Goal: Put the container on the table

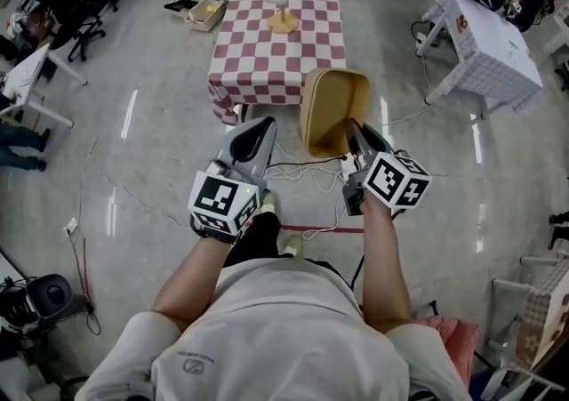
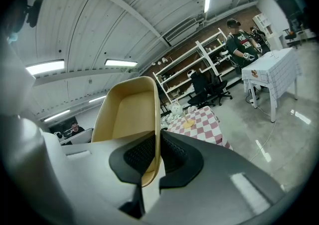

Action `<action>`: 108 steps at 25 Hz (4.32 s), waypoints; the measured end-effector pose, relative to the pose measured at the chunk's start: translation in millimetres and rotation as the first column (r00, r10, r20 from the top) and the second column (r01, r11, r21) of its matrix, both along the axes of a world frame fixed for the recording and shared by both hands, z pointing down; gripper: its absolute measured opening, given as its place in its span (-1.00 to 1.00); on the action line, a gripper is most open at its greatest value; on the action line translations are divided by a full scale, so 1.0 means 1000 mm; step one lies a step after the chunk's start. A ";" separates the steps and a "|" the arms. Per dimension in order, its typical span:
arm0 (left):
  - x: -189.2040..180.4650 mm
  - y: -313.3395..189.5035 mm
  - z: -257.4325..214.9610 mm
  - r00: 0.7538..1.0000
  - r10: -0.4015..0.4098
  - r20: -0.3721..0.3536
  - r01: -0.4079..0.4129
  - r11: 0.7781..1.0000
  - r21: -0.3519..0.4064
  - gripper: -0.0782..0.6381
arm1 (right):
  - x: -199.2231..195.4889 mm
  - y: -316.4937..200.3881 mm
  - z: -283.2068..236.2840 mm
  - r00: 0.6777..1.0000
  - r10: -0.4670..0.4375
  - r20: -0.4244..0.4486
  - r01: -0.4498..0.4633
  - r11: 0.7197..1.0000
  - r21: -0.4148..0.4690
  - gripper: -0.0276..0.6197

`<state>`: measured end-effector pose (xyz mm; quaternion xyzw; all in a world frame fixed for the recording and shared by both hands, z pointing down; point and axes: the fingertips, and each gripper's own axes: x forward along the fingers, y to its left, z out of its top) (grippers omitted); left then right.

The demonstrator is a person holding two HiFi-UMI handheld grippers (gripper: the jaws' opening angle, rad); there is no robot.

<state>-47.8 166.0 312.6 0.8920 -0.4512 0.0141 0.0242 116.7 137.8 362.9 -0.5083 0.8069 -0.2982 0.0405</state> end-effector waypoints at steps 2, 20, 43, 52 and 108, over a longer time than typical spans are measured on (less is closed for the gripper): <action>0.002 -0.010 0.002 1.000 0.007 -0.005 -0.007 1.000 -0.003 -0.76 | 0.002 -0.009 0.003 1.000 0.003 -0.003 -0.003 1.000 -0.007 -0.83; -0.017 -0.187 0.033 0.994 0.108 -0.032 -0.109 0.993 -0.048 -0.76 | -0.023 -0.169 0.030 0.996 0.079 -0.052 -0.083 0.993 -0.085 -0.83; -0.041 -0.295 0.066 0.986 0.147 -0.081 -0.153 0.985 -0.079 -0.76 | -0.050 -0.277 0.051 0.989 0.096 -0.113 -0.111 0.985 -0.132 -0.83; -0.006 -0.331 0.093 0.988 0.145 -0.060 -0.152 0.980 -0.130 -0.76 | -0.027 -0.321 0.086 0.992 0.058 -0.109 -0.078 0.979 -0.191 -0.83; 0.088 -0.464 0.325 0.999 0.048 0.019 -0.034 0.892 -0.451 -0.76 | 0.045 -0.452 0.418 0.971 -0.106 -0.213 -0.052 0.780 -0.623 -0.82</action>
